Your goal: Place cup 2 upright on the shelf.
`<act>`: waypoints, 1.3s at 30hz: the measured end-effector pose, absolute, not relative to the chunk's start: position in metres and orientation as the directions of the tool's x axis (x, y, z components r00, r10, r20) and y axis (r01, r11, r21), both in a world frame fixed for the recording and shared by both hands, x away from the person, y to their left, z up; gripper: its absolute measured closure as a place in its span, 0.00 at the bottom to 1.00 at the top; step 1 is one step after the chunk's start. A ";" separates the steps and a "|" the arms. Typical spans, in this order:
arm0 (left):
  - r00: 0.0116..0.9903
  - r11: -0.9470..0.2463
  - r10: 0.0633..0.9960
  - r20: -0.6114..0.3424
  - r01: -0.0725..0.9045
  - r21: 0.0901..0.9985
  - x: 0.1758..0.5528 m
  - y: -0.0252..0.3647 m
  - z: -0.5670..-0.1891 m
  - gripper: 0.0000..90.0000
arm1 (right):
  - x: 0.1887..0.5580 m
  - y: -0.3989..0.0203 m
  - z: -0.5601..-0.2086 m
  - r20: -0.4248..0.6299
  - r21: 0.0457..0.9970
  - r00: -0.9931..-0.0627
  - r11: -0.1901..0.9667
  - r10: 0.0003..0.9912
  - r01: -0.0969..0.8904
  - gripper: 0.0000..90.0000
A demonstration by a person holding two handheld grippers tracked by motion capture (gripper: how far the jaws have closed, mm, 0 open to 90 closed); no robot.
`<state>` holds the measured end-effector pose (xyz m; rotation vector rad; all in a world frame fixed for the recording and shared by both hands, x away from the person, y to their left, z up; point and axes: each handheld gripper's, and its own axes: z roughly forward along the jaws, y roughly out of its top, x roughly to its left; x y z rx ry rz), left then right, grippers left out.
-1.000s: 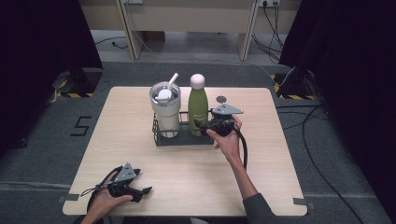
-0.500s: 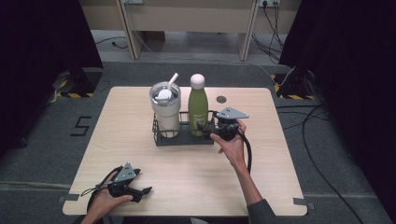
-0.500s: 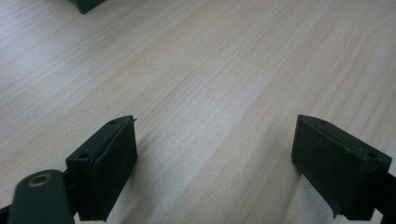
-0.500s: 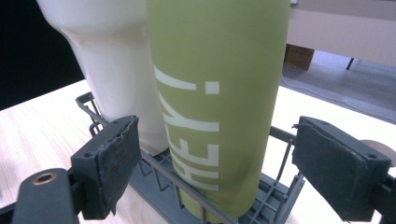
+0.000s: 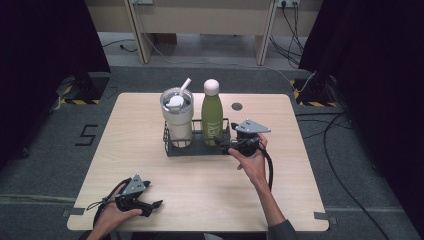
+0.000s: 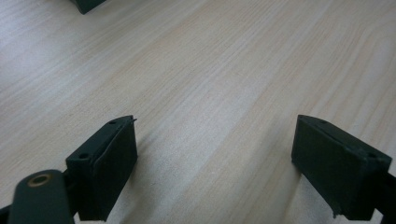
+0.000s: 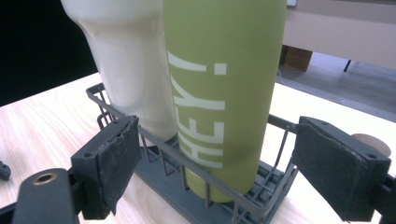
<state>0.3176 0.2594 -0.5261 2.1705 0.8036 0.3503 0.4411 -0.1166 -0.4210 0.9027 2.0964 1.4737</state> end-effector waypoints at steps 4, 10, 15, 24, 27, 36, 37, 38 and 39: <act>0.762 -0.496 0.647 -0.011 0.433 0.753 0.318 0.259 -0.526 0.15 | 0.437 -0.120 -0.422 0.020 0.936 -0.697 0.231 0.716 0.264 0.17; 0.762 -0.496 0.647 -0.011 0.432 0.753 0.318 0.259 -0.526 0.15 | 0.432 -0.122 -0.424 0.024 0.937 -0.697 0.227 0.717 0.266 0.17; 0.762 -0.496 0.647 -0.011 0.432 0.753 0.318 0.259 -0.526 0.15 | 0.426 -0.126 -0.424 0.024 0.940 -0.697 0.221 0.716 0.259 0.17; 0.762 -0.496 0.647 -0.011 0.432 0.753 0.318 0.259 -0.526 0.15 | 0.415 -0.133 -0.427 0.033 0.942 -0.695 0.210 0.719 0.261 0.17; 0.762 -0.496 0.647 -0.011 0.432 0.753 0.318 0.259 -0.526 0.15 | 0.412 -0.137 -0.429 0.027 0.941 -0.693 0.216 0.720 0.261 0.17; 0.762 -0.496 0.647 -0.011 0.433 0.753 0.318 0.259 -0.526 0.15 | 0.402 -0.149 -0.435 0.040 0.938 -0.684 0.208 0.728 0.276 0.17; 0.762 -0.496 0.648 -0.011 0.432 0.753 0.318 0.259 -0.526 0.15 | 0.402 -0.151 -0.436 0.037 0.938 -0.682 0.210 0.730 0.275 0.17; 0.762 -0.496 0.647 -0.011 0.432 0.753 0.318 0.259 -0.526 0.15 | 0.401 -0.152 -0.436 0.037 0.938 -0.681 0.210 0.731 0.276 0.17; 0.762 -0.496 0.648 -0.011 0.432 0.753 0.318 0.259 -0.526 0.15 | 0.400 -0.153 -0.436 0.040 0.937 -0.680 0.209 0.732 0.280 0.17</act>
